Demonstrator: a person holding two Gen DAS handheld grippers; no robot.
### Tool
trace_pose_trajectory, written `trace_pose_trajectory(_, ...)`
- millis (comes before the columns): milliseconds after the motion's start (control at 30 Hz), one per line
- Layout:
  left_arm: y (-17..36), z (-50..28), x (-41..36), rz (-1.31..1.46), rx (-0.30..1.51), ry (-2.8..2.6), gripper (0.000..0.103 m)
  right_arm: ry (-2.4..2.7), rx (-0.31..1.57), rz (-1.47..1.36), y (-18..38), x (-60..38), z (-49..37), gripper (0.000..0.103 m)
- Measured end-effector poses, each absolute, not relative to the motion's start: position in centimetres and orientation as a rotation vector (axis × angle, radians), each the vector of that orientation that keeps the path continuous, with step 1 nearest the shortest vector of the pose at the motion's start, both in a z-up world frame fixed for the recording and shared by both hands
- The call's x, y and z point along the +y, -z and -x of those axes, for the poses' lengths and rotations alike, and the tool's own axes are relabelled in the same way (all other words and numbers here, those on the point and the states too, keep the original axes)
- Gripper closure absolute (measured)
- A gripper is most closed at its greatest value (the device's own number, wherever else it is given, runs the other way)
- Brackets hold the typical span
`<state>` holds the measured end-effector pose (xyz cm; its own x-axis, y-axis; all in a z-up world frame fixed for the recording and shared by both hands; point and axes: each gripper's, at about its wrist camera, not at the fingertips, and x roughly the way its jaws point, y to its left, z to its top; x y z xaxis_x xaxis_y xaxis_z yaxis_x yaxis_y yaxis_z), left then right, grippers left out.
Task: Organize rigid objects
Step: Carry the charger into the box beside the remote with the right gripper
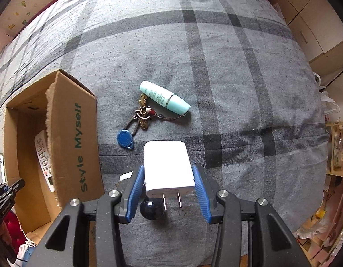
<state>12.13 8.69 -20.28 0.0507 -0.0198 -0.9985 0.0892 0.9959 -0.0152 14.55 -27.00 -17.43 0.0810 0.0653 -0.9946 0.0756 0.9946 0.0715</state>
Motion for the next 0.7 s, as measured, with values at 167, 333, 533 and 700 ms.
trace_pose_trajectory(167,20.4,-12.0,8.7,-0.062,1.515,0.089,0.090,-0.010,1.465,-0.098,15.8,-25.5,-14.3,0.055)
trace_pose_trajectory(333,20.7,-11.9,8.7,-0.065,1.515,0.094,0.090,-0.035,1.446,-0.085,14.6,-23.8,-14.3,0.055)
trace_pose_trajectory(533,21.1,-11.9,9.0,-0.059,1.516,0.103,0.090,-0.074,1.425,-0.066,13.0,-21.5,-14.5,0.055)
trace_pose_trajectory(700,21.0,-11.9,9.1,-0.053,1.514,0.108,0.090,-0.119,1.410,-0.045,11.8,-19.1,-15.0,0.055)
